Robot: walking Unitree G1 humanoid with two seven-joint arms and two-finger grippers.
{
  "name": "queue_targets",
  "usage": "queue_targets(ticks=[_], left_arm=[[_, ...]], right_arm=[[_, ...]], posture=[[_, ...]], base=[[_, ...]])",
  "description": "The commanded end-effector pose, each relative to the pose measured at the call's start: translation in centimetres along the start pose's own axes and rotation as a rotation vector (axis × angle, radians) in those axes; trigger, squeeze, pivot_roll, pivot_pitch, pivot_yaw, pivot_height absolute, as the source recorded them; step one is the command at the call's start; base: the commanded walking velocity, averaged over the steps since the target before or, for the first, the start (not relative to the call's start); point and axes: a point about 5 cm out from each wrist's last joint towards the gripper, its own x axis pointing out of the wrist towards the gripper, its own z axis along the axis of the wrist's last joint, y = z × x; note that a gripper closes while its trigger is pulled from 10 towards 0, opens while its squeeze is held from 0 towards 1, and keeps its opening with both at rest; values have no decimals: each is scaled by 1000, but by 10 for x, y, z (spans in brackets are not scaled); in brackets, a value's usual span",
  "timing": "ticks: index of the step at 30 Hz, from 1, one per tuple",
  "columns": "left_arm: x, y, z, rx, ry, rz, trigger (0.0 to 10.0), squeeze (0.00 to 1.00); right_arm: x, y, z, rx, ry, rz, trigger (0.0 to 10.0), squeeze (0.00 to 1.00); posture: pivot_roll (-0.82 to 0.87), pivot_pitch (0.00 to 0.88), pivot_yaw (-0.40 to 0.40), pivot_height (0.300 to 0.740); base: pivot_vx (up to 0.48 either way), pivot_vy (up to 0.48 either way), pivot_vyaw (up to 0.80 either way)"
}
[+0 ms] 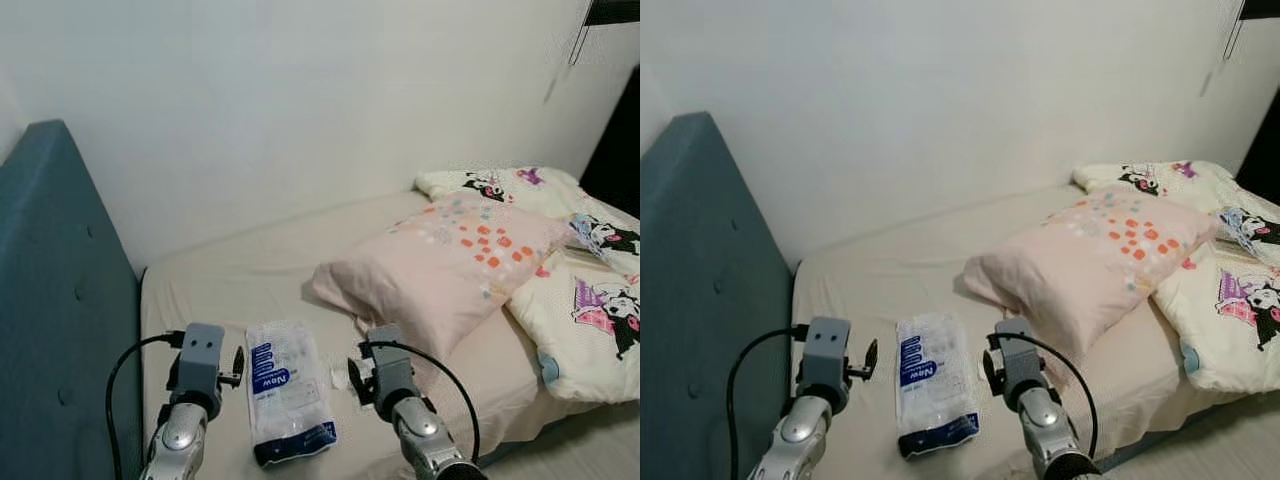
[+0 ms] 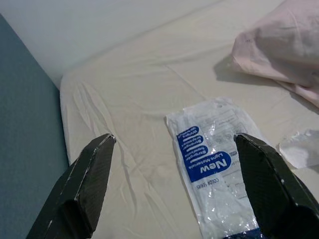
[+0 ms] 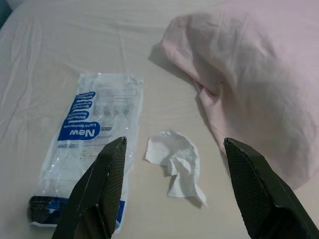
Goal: Clean up the room
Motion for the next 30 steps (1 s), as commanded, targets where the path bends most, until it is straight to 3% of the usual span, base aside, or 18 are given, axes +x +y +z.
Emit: queue_targets(ticks=[1, 30], left_arm=[[-2, 3, -3, 1, 11, 12, 10000, 0], [-3, 5, -3, 10, 13, 13, 10000, 0]], right_arm=[[-1, 3, -2, 9, 8, 6, 10000, 0], [-1, 6, -2, 18, 3, 12, 10000, 0]], posture=[[10, 10, -4, 740], [13, 20, 2, 740]], base=[[0, 0, 0], [0, 0, 0]])
